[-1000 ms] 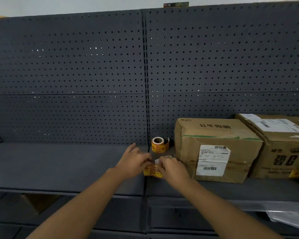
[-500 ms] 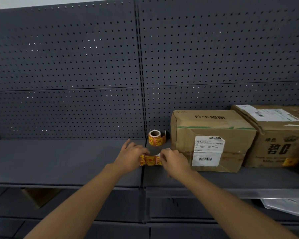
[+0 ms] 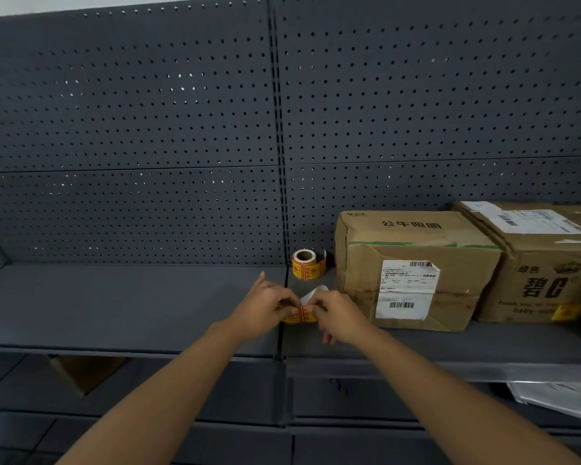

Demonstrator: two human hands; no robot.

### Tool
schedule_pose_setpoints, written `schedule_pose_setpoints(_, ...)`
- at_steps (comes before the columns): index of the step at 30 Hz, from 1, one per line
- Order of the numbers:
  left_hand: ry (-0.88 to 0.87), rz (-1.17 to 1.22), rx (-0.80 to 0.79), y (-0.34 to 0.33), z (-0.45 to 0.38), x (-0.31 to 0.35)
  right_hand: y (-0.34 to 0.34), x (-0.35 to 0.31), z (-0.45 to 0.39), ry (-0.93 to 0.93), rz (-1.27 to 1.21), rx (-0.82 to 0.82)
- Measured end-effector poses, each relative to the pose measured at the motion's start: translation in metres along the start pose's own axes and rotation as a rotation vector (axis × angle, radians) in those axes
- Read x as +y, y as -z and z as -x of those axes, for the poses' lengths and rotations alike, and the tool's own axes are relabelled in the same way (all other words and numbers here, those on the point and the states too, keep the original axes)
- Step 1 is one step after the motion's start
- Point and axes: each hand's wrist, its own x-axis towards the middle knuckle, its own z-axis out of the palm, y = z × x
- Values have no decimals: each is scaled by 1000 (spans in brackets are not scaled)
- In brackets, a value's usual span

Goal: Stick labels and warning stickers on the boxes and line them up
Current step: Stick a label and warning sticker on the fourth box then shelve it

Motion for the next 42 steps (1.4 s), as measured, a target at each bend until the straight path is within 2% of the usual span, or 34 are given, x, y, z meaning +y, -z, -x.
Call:
schedule_pose_setpoints(6, -52, 41, 20, -5, -2, 5, -5, -2, 0, 34, -24, 32)
schedule_pose_setpoints(12, -88, 16, 22, -13, 2, 3, -10, 4, -2, 81, 123, 93)
schedule_pose_setpoints(22, -106, 44, 58, -17, 3, 0, -13, 13, -4, 167, 31, 136)
schedule_pose_setpoints(29, -42, 57, 85, -24, 8, -1, -21, 13, -3, 237, 20, 189)
schedule_pose_setpoints(36, -18, 81, 93, -23, 9, 2, -31, 10, -5, 205, -25, 290)
schedule_pose_setpoints(42, 31, 128, 123, -26, 10, 2, -34, 9, -7, 211, -53, 313)
